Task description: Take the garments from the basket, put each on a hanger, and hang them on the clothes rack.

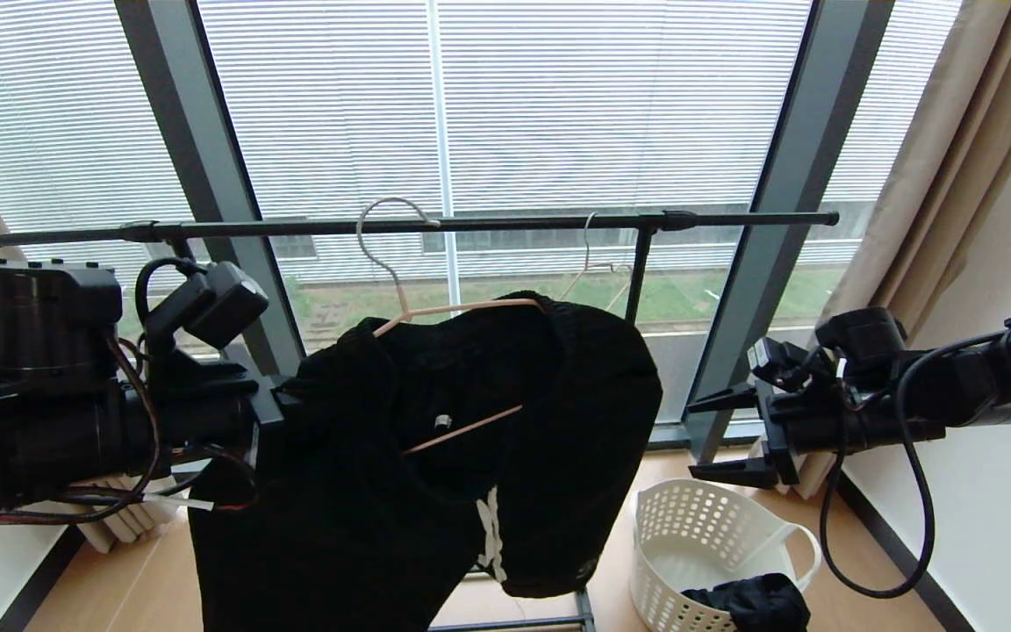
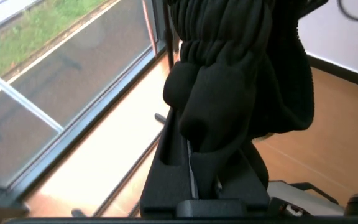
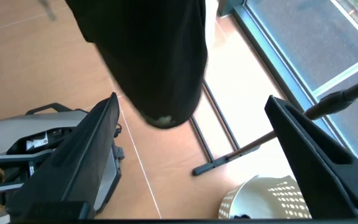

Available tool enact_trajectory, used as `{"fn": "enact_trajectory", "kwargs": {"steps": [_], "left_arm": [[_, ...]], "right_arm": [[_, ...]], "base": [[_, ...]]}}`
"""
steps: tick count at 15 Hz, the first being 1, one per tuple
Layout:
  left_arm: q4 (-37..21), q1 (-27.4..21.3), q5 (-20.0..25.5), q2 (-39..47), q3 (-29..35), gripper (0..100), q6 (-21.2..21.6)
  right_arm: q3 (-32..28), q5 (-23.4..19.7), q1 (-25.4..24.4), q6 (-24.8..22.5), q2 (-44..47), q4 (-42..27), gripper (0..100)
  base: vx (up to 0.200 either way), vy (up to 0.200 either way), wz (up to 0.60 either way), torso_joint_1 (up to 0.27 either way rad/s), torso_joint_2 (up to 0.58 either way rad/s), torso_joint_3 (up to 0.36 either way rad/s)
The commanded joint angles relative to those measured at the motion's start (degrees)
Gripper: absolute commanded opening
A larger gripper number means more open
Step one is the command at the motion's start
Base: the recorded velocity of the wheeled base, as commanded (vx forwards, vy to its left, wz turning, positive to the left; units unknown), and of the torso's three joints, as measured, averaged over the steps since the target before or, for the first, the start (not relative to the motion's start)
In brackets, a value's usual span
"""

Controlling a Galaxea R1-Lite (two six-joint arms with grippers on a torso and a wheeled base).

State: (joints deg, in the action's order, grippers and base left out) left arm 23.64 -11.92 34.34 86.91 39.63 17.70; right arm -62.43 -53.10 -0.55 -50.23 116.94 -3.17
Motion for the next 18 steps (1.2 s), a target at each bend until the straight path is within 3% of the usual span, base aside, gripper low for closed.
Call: {"fn": "enact_trajectory", "kwargs": {"steps": [1,6,14,15,16,18], "left_arm": [[0.0,2.5,0.0,-1.5,-2.9,0,0.1],[0.0,8.0,-0.2,-3.5,-6.1,0,0.0],[-0.1,14.0,-2.5,-3.0,-10.3,0,0.8],[-0.1,14.2,-2.5,-2.6,-10.7,0,1.2],[-0.1,15.4,-3.1,-1.0,-11.2,0,4.4],[0.0,15.4,-7.0,1.1,-10.6,0,6.8]], "right_arm": [[0.9,-0.1,-0.3,0.2,-3.0,0.0,100],[2.7,1.3,-3.0,2.0,-8.8,0.0,100],[2.6,2.2,-3.1,2.0,-8.4,0.0,100],[2.6,2.2,-3.1,2.0,-8.3,0.0,100],[2.5,2.2,-3.1,2.0,-8.2,0.0,100],[2.5,2.8,-3.1,2.0,-7.9,0.0,100]], "base": [[0.000,0.000,0.00,0.000,0.00,0.000],[0.000,0.000,0.00,0.000,0.00,0.000],[0.000,0.000,0.00,0.000,0.00,0.000],[0.000,0.000,0.00,0.000,0.00,0.000],[0.000,0.000,0.00,0.000,0.00,0.000],[0.000,0.000,0.00,0.000,0.00,0.000]]}}
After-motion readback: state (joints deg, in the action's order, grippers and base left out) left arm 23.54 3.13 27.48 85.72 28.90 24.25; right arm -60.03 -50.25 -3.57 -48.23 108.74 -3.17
